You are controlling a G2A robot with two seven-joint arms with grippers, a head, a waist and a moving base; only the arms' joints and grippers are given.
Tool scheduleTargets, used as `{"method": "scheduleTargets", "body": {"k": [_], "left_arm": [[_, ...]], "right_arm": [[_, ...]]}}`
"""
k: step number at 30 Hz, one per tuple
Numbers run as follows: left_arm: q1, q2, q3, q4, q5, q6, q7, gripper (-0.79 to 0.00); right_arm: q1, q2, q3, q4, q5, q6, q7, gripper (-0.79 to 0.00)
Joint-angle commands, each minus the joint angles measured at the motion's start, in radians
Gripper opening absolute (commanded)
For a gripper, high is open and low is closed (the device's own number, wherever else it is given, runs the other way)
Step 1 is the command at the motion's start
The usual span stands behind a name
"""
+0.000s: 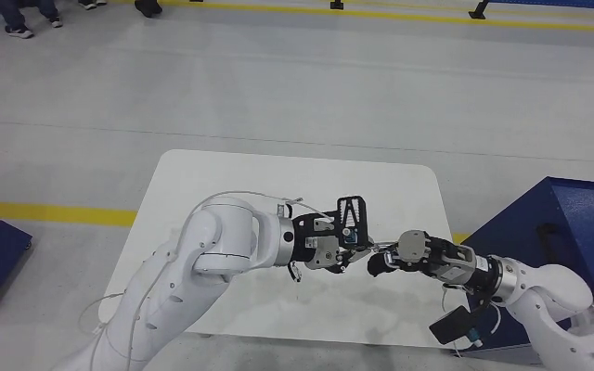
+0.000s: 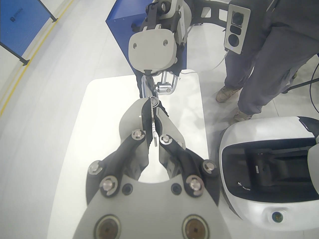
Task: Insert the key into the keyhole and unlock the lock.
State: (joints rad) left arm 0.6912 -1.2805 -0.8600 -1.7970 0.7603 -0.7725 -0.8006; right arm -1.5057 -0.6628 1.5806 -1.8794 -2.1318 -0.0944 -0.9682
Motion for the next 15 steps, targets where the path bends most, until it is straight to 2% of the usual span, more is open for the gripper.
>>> {"method": "scheduleTargets", "body": {"k": [1,4,5,6,7,15], "left_arm": [[0.002,0.002,-0.001,-0.003,0.003,0.003,0.000,-0.785],[0.007,0.004,-0.001,-0.006,-0.008,0.019,-0.008,-0.785],[0.009,0.005,-0.002,-0.010,-0.009,0.028,-0.008,-0.468],[0.013,0.005,-0.002,-0.013,-0.020,0.034,-0.004,-0.080],[0.015,0.006,-0.004,-0.017,-0.027,0.040,-0.001,0.000],[0.064,0.018,-0.072,-0.060,-0.100,0.136,0.045,0.000]], "right_arm": [[0.004,-0.002,-0.005,0.004,0.005,-0.004,-0.001,-0.785],[0.013,-0.005,-0.009,0.009,0.004,-0.005,-0.004,-0.785],[0.014,-0.005,-0.009,0.009,0.003,-0.005,-0.004,-0.785],[0.015,-0.006,-0.009,0.010,0.002,-0.004,-0.005,-0.785],[0.016,-0.007,-0.009,0.011,0.000,-0.003,-0.004,-0.785],[0.007,-0.011,0.008,0.011,-0.018,-0.004,0.004,-0.785]]}}
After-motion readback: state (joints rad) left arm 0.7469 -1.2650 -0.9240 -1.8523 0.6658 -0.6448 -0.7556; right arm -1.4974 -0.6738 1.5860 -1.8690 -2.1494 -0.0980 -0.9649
